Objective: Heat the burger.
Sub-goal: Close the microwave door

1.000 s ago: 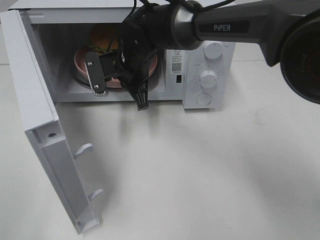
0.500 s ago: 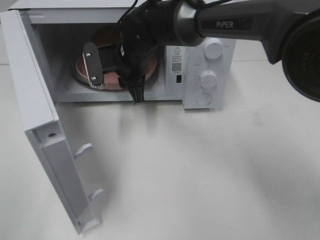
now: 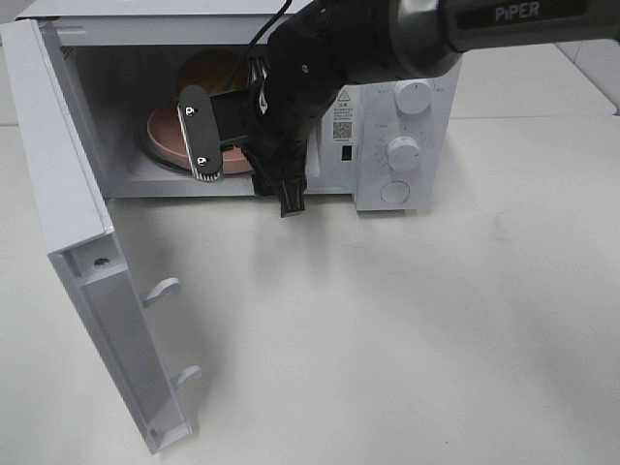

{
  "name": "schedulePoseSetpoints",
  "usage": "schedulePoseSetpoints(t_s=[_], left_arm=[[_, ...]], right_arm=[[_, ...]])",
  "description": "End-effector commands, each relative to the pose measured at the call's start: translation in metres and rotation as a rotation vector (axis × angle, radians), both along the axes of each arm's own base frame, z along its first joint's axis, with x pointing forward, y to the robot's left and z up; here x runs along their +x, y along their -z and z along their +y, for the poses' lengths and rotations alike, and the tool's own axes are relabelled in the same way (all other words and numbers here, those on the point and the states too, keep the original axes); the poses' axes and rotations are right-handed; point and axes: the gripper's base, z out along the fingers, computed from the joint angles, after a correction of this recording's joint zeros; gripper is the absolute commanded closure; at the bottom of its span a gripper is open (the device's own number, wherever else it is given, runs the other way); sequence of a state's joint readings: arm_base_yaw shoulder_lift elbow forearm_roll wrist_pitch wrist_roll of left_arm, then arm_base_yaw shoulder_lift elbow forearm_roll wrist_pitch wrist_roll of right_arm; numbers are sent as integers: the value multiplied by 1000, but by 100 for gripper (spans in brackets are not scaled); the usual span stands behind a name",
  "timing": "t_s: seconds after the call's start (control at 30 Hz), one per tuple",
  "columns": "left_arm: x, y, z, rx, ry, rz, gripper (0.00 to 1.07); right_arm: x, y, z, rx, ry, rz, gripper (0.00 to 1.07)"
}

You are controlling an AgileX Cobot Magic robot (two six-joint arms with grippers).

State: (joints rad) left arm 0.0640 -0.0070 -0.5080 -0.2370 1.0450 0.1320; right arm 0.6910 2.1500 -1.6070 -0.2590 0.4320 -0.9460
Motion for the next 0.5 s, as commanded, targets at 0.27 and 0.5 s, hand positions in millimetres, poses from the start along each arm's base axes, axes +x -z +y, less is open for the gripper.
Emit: schedulePoseSetpoints(t_s=[0.27, 0.5], left_arm=[[-2, 1, 0, 3, -3, -19, 9], [-2, 1, 0, 3, -3, -19, 9]], right_arm=[[-30, -31, -25, 1, -6, -15, 38], [-62, -45, -51, -6, -2, 1, 38]])
